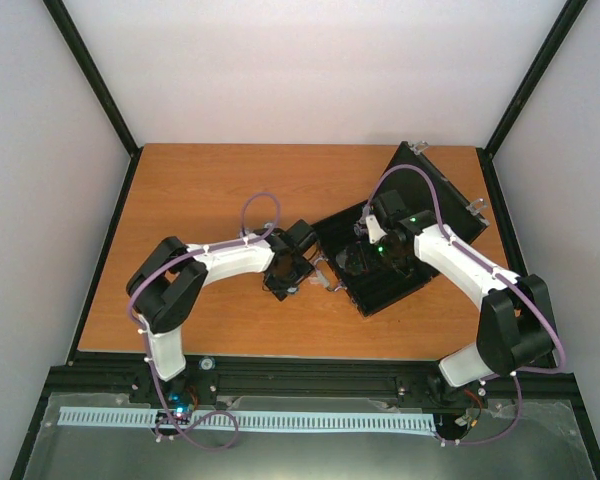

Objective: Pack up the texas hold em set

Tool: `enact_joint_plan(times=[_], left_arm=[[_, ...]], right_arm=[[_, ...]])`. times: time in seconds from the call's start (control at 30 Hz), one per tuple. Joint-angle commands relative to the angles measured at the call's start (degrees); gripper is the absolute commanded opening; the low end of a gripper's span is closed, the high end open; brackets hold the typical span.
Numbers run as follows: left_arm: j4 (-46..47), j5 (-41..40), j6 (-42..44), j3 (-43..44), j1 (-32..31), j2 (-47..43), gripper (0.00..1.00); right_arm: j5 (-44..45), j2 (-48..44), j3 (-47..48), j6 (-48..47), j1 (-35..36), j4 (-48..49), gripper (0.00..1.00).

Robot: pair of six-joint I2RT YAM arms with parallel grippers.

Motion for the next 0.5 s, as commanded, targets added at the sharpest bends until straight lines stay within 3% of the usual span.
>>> enact_joint_plan(times=[0.0,0.47], left_arm=[[-2.42,1.91,1.04,2.52,0.69,2.38,0.73],[-6.82,3.6,3.11,-0.05,2.19,2.08,0.72]], right_arm=[[-0.32,-0.08,-0.11,-0.82,-0.19,0.66,1.0],[-1.53,-0.96,-2.96,-0.87,-0.19,2.45,1.0]])
